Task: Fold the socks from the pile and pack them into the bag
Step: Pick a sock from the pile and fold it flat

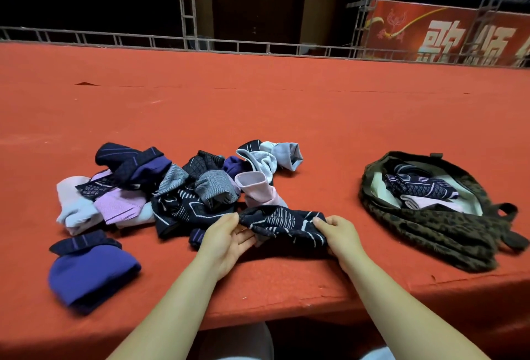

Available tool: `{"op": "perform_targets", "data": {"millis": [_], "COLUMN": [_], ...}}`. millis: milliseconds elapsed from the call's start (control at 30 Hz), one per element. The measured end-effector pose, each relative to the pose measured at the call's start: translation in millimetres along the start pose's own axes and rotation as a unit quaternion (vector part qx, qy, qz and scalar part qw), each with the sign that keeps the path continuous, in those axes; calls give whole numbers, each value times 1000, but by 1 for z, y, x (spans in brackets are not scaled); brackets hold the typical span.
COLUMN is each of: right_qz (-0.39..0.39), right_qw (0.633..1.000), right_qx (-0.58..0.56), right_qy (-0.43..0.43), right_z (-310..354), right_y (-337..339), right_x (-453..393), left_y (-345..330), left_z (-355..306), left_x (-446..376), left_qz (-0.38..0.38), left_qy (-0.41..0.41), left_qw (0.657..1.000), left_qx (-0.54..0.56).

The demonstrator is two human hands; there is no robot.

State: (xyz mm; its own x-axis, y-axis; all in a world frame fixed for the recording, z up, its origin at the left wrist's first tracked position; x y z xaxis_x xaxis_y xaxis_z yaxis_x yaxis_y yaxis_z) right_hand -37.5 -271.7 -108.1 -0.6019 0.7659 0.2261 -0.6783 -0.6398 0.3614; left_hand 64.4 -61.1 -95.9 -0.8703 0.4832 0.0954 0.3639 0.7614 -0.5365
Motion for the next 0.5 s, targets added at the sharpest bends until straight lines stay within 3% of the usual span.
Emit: {"op": "perform_targets", "data": {"millis": [133,233,333,400,500], "right_qz": [-62,-56,-30,-44,19], "right_qw": [985,919,859,867,935], "right_qx": [102,257,349,318,206], "right_qy": [127,296,373,381,287], "right_z": [6,10,5,7,17], "right_y": [-3,-15,-23,-19,-11], "right_x": [18,38,42,39,39], "left_y": [-8,-13,-16,-16,-15], "left_z": [11,17,13,11,1], "left_x": [4,6,9,9,9], "left_qz": [21,28,-10,-28,-49], "left_qy": [-24,-25,-13,-6,-19], "left_qw": [994,994,999,999,999], "left_qx": [-104,-101,-31,-14,-9]}}
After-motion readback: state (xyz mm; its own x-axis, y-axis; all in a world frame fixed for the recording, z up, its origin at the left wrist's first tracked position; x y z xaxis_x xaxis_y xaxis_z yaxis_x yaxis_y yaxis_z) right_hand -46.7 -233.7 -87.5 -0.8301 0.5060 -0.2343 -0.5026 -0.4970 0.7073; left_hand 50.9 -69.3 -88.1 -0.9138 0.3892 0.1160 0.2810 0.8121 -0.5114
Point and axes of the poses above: each hand's wrist, its own x-axis away from the middle knuckle, its own y-axis out of the back of the hand, z = x × y, the point moved 2 cm from there along -x, towards the middle knuckle, and after that the axes turned 10 degrees about -y, right-handed, at the moved point
